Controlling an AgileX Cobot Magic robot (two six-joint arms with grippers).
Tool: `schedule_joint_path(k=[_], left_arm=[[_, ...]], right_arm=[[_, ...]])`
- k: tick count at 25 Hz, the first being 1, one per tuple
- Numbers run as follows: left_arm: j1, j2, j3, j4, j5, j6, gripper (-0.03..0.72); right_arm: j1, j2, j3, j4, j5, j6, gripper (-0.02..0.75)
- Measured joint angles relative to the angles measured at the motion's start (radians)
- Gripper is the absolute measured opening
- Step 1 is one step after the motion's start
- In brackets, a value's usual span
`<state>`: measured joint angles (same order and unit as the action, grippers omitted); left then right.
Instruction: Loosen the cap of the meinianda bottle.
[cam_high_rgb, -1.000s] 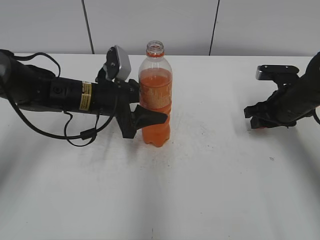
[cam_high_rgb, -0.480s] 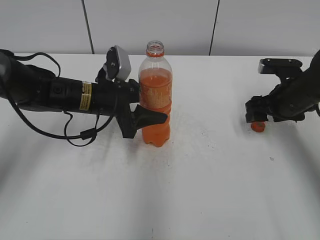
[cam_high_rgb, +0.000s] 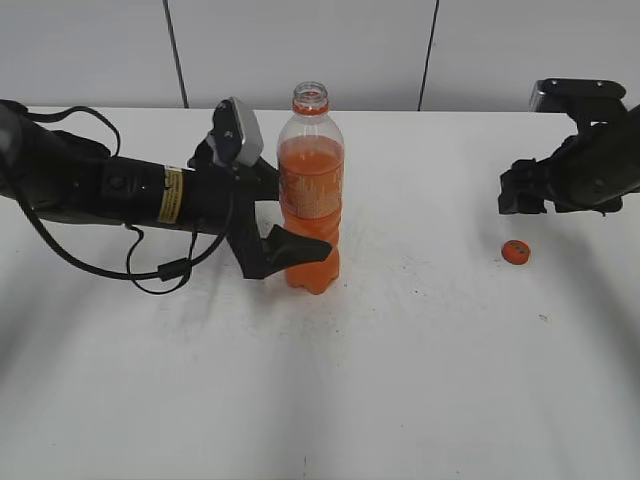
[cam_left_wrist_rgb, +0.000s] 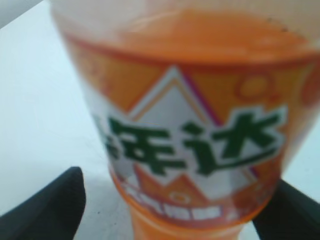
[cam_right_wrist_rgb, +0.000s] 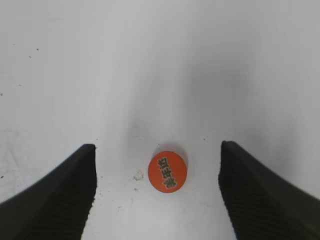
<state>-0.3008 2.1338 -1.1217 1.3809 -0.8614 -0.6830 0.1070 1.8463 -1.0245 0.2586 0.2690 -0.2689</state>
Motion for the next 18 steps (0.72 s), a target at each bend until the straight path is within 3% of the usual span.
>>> schedule_joint_path(k=[4, 11, 18], left_arm=[[0.023, 0.0, 0.0, 0.059, -0.004, 0.0, 0.557], [0.087, -0.027, 0.0, 0.279, -0.003, -0.004, 0.547], [0.188, -0.072, 0.0, 0.347, -0.003, -0.011, 0.543]], right_arm=[[0.023, -0.038, 0.0, -0.006, 0.003, 0.0, 0.568], [0.039, -0.081, 0.0, -0.027, 0.028, 0.0, 0.568], [0.039, -0.112, 0.0, -0.065, 0.041, 0.0, 0.568]])
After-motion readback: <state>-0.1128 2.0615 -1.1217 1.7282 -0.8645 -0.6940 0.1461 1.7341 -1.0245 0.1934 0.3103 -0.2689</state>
